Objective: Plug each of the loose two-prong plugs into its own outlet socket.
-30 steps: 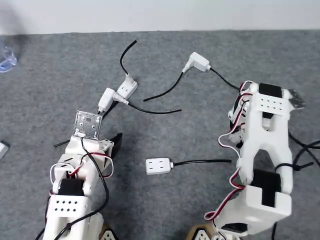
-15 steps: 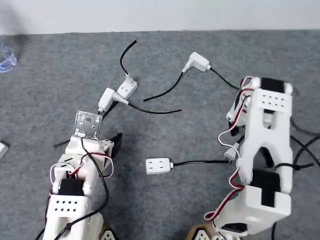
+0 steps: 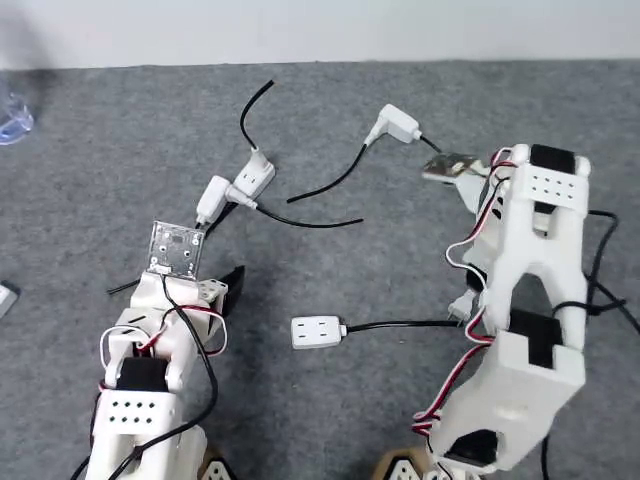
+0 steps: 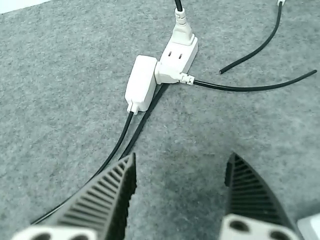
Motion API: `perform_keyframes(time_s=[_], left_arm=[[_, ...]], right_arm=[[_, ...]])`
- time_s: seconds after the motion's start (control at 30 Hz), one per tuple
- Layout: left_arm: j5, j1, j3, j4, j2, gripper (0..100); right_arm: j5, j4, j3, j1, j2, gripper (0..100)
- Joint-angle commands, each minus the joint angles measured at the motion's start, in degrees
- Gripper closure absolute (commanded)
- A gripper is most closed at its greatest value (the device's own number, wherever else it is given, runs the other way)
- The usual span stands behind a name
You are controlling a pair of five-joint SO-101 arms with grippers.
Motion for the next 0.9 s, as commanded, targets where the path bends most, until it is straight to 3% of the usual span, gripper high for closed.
perform_keyframes(time_s=[0.0,0.2,0.4,0.57,0.87], left_arm=[[-0.53,0.26,-0.40,-1.58,-0.53,73],[-3.78,0.18,0.66,-2.37,-0.88,73],[-4.48,-0.26,5.49,-9.76,-0.88,73],[-4.31,-2.20,6.29,-10.55,-0.88,73],[-1.32,-4.13,6.20,-10.37,-0.53,73]], right_arm=[[13.01,0.84,-7.30,2.86,-0.48,79.0],[41.23,1.19,-10.81,8.13,-0.13,79.0],[59.43,0.75,-10.02,8.31,2.33,79.2],[66.99,0.75,-10.20,8.04,7.43,79.3],[70.68,1.27,-9.41,4.88,12.35,79.4]])
